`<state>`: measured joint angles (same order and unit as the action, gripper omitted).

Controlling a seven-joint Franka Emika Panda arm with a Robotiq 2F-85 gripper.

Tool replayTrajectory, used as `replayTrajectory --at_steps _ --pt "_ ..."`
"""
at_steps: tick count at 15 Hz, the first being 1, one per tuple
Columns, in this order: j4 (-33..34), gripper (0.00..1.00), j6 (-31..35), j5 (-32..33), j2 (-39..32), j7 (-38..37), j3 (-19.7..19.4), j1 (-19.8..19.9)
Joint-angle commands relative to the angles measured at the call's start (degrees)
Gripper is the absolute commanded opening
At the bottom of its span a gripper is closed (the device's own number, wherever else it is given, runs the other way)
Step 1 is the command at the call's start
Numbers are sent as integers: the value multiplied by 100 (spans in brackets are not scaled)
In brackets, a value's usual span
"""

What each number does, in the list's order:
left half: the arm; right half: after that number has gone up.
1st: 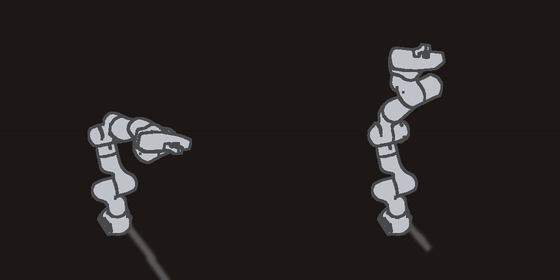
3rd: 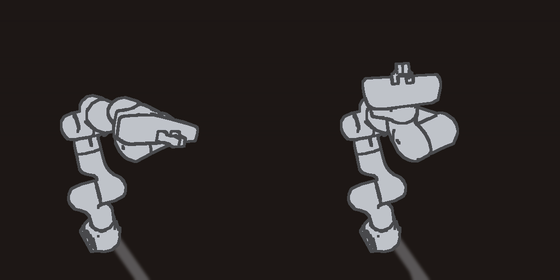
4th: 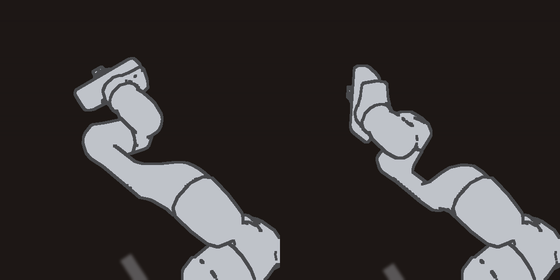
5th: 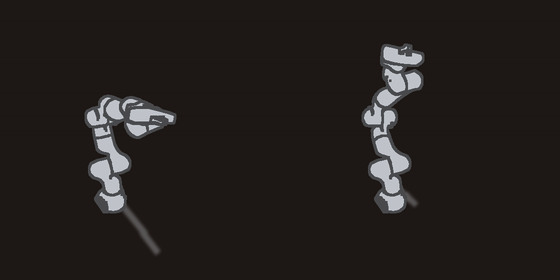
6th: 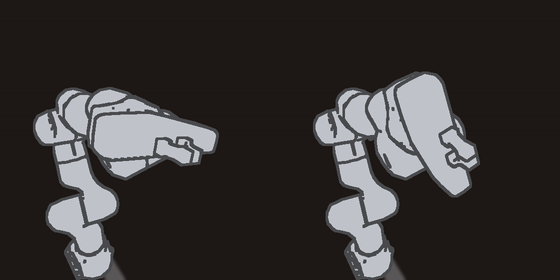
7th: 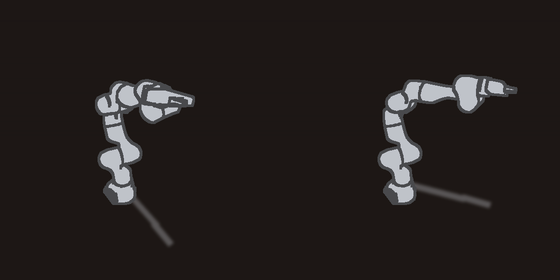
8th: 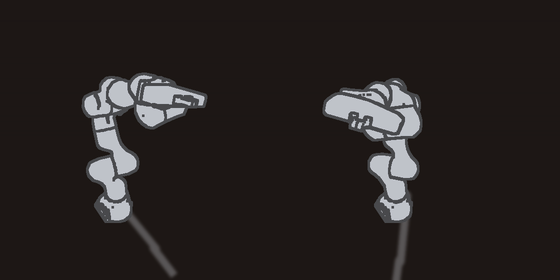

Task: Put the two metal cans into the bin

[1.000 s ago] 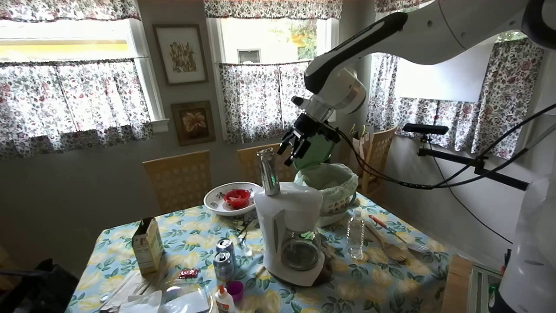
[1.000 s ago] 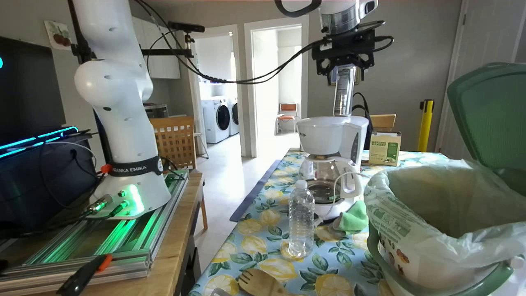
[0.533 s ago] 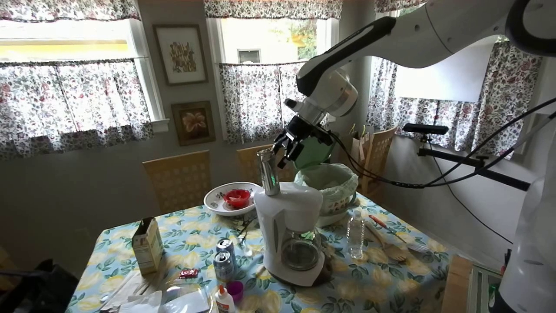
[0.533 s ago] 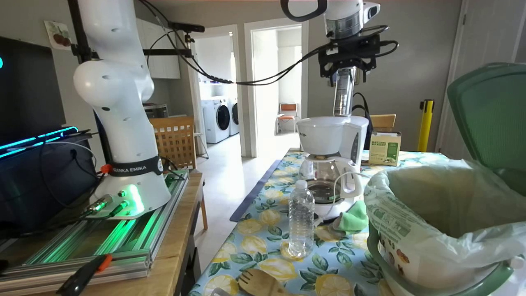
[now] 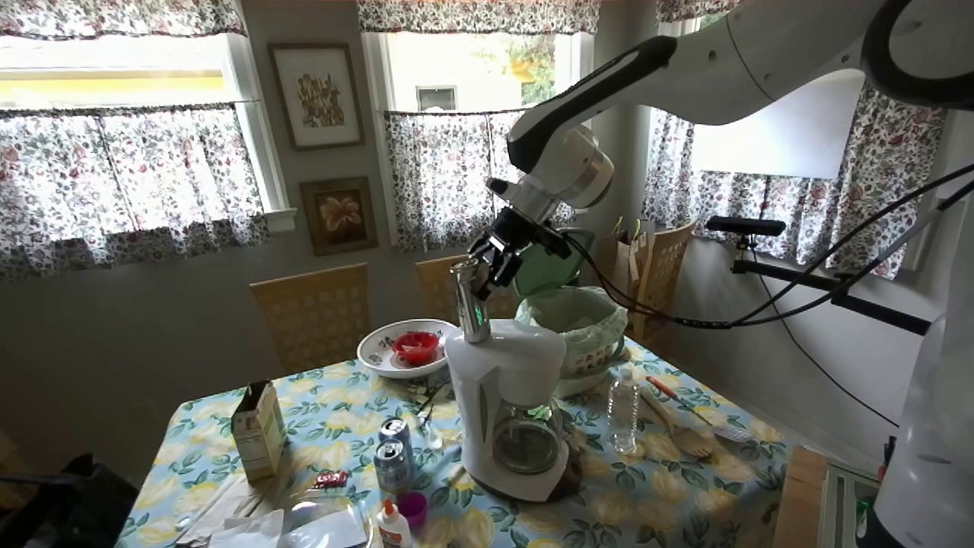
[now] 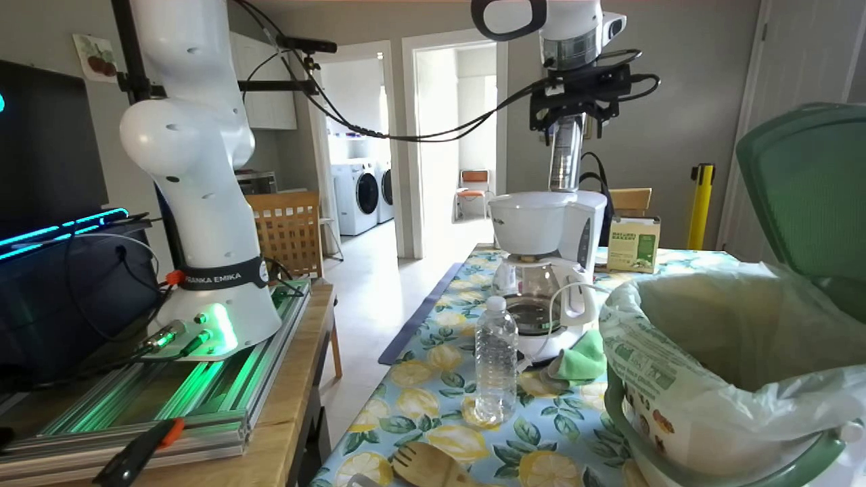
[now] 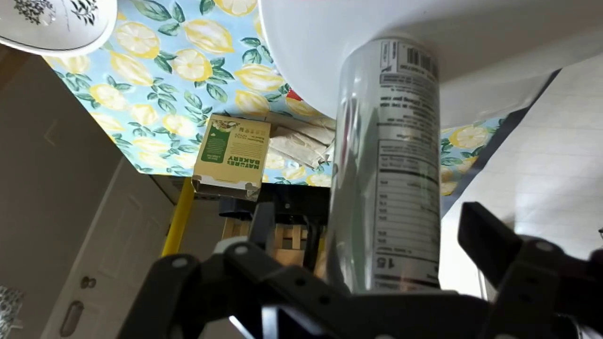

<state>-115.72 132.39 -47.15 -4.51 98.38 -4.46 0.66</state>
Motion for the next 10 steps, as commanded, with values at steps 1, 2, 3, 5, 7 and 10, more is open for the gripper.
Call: replayTrajectory --at_steps 1,2,3,5,7,10 --pt "293 100 -234 -197 -245 274 158 145" --pt "318 100 -246 -188 -276 282 176 149" --pt "332 100 -249 -178 -303 297 195 152" --pt "366 100 -256 -168 -355 312 225 164" --pt "386 72 -258 -160 -389 316 253 178" --pt "407 51 -268 -144 -404 314 277 206"
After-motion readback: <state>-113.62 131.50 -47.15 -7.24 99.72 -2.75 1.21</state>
